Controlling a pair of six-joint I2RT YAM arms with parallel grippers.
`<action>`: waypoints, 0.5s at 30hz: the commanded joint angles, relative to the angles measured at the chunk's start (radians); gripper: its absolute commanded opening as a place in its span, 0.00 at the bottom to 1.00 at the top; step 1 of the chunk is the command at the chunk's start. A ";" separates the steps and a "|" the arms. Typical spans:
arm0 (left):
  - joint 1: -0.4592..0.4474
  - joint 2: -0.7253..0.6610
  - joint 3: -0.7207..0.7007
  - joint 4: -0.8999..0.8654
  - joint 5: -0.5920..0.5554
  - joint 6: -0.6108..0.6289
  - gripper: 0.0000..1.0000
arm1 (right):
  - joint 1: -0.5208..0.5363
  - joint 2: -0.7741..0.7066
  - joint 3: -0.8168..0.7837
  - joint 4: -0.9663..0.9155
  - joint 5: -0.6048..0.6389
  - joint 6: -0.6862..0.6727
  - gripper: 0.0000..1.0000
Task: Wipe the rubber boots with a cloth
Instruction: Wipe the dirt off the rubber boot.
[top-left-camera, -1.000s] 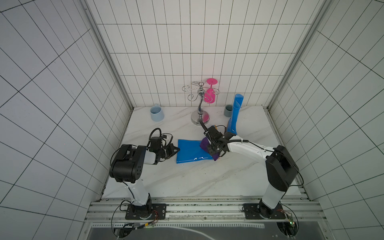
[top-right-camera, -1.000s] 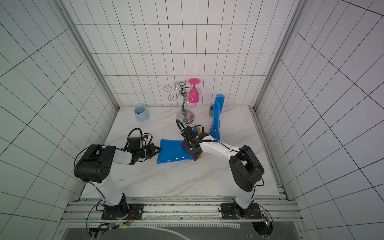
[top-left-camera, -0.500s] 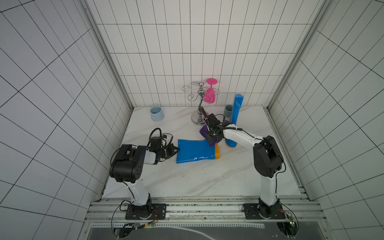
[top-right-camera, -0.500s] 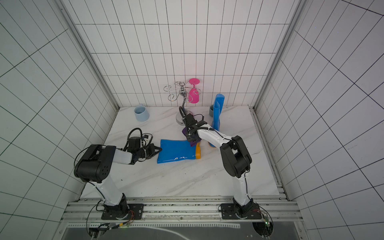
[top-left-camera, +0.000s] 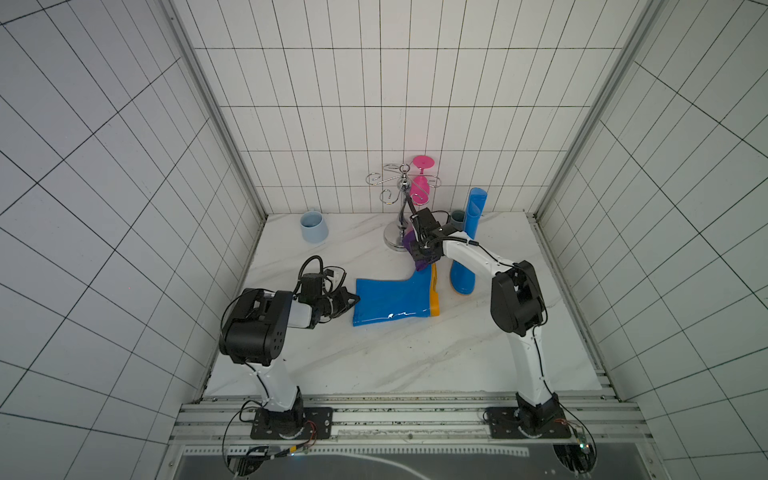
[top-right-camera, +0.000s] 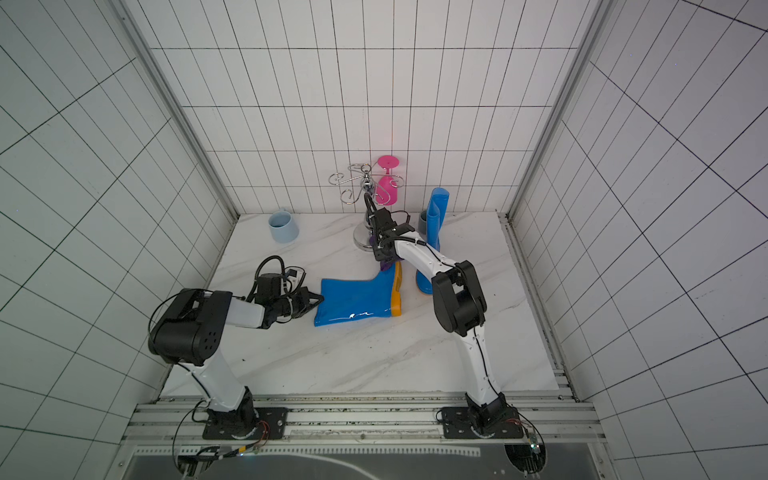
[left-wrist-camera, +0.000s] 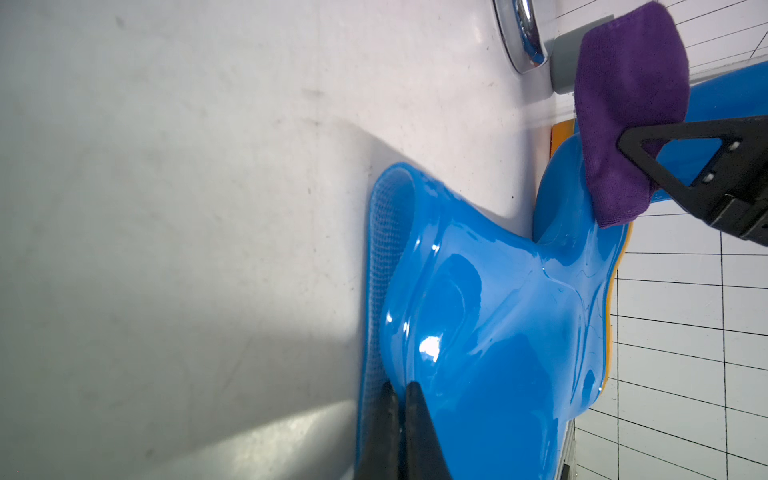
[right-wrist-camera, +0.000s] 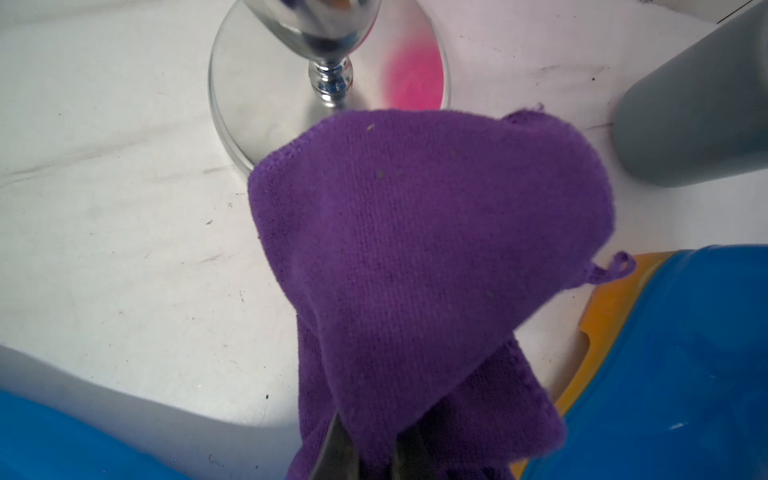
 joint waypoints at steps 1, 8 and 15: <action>-0.009 0.024 0.010 -0.018 -0.006 0.015 0.00 | -0.017 -0.021 0.031 -0.047 0.005 -0.009 0.00; -0.010 0.018 0.008 -0.020 -0.009 0.014 0.00 | -0.002 -0.193 -0.220 0.016 -0.041 0.039 0.00; -0.008 0.014 0.007 -0.023 -0.012 0.014 0.00 | 0.061 -0.327 -0.472 0.052 -0.066 0.093 0.00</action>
